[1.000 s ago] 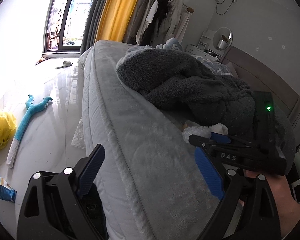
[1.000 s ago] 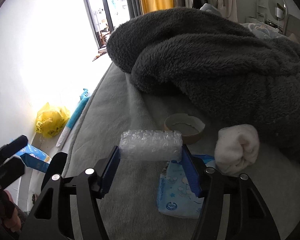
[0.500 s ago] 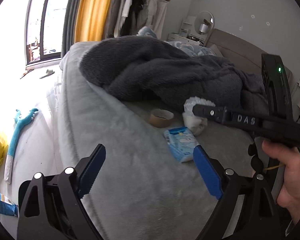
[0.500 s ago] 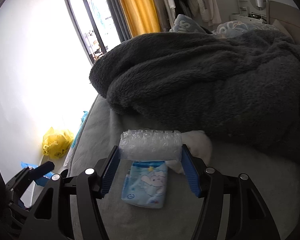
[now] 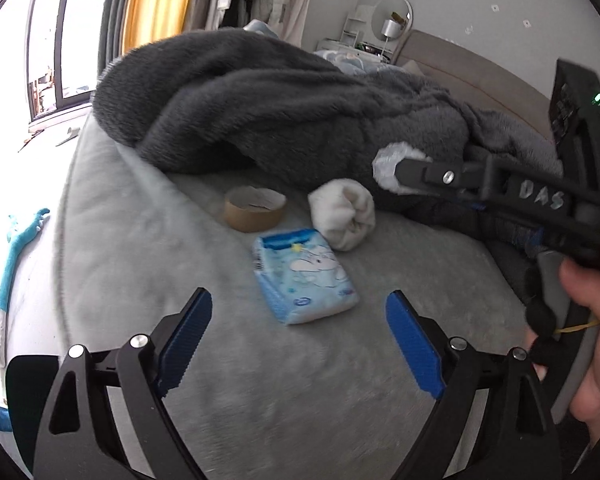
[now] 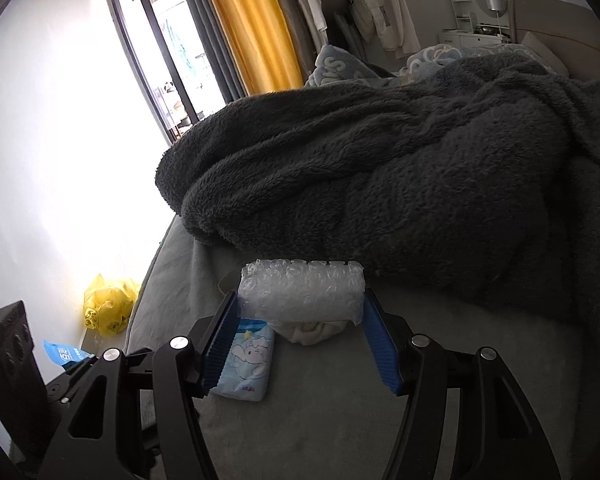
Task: Collect trash
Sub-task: 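Grasp the bubble-wrap roll with the right tool while the left tool grasps the blue wipes pack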
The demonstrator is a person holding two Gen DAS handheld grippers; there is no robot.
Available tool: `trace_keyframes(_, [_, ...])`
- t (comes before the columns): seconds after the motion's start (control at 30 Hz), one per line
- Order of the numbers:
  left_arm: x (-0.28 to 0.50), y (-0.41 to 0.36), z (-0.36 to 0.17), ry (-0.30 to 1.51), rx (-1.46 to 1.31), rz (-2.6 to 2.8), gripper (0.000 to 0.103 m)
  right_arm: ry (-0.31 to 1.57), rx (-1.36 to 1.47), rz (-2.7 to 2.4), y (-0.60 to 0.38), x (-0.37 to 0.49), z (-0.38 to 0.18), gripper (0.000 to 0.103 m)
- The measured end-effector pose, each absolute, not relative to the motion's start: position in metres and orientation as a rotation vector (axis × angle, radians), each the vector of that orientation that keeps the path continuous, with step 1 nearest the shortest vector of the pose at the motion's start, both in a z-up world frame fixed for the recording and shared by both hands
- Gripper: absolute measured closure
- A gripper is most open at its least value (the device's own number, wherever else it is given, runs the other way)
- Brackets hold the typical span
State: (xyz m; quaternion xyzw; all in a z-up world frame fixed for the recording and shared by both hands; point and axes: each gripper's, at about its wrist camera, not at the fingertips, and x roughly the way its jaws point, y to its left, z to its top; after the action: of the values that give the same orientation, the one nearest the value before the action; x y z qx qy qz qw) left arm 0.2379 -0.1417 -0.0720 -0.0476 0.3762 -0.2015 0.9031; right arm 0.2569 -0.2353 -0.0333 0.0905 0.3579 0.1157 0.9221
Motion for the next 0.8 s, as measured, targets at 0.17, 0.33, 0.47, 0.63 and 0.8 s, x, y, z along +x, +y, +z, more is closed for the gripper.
trace_keyframes(0.17, [0.244,-0.159,-0.085,0.815,-0.088,-0.408,0.013,0.733,0.198,0.227,-0.251,0.25,-0.033,0.041])
trace_keyframes(0.33, [0.249,-0.17,-0.093,0.835,-0.076,-0.385,0.013,0.735,0.212,0.218,-0.267,0.244,-0.035,0.041])
trace_keyframes(0.47, [0.255,-0.18,-0.097,0.848,-0.039,-0.354,0.013,0.733,0.233,0.215,-0.28,0.239,-0.036,0.041])
trace_keyframes(0.63, [0.264,-0.188,-0.099,0.851,-0.035,-0.343,0.015,0.728,0.244,0.216,-0.288,0.235,-0.036,0.041])
trace_keyframes(0.8, [0.275,-0.189,-0.104,0.859,-0.045,-0.32,0.017,0.733,0.243,0.216,-0.298,0.229,-0.039,0.041])
